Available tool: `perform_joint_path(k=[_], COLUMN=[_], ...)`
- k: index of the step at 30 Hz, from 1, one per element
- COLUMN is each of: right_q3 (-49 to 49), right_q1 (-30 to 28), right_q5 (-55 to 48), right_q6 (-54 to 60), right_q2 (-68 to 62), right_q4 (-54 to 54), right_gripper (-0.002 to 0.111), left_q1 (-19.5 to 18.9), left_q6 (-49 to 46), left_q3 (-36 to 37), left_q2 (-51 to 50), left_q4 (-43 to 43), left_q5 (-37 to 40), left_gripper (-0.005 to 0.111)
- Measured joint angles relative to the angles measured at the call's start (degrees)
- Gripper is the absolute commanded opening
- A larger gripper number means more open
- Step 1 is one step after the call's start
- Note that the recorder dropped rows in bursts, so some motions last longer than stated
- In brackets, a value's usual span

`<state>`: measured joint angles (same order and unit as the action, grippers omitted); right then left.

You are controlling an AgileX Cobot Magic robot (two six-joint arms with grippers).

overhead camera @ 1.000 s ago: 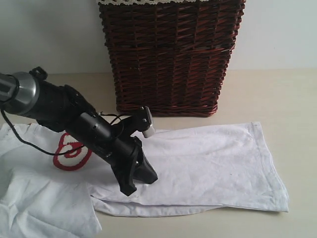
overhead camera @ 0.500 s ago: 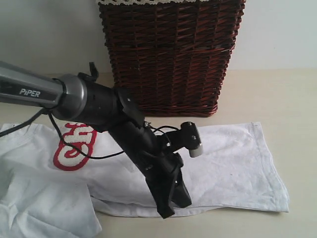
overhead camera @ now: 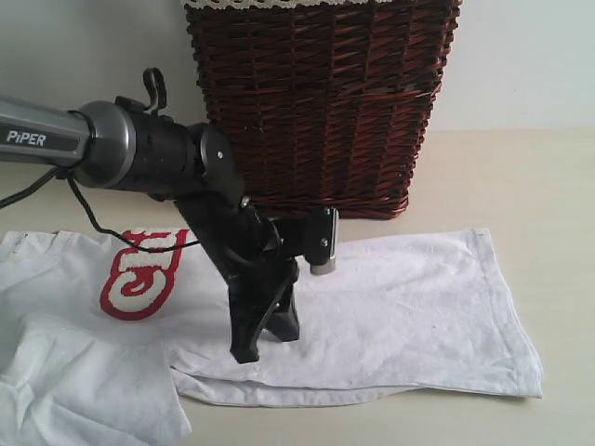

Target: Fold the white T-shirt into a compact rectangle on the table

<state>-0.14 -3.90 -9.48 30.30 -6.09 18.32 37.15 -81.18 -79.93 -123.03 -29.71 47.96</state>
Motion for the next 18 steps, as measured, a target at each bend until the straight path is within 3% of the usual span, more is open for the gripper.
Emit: perform_joint_path(k=[6, 18], right_q3=[0.0, 0.0], right_q1=[0.0, 0.0], right_q5=[0.0, 0.0], right_q6=[0.0, 0.0], right_q2=[0.0, 0.0], right_q4=[0.0, 0.0], right_gripper=[0.025, 0.025], left_q1=[0.1, 6.4], left_q6=[-5.9, -9.3], left_q3=[0.5, -0.8], left_q2=[-1.2, -3.0], left_q4=[-2.7, -5.5], left_q5=[-2.0, -7.6], left_gripper=[0.000, 0.000])
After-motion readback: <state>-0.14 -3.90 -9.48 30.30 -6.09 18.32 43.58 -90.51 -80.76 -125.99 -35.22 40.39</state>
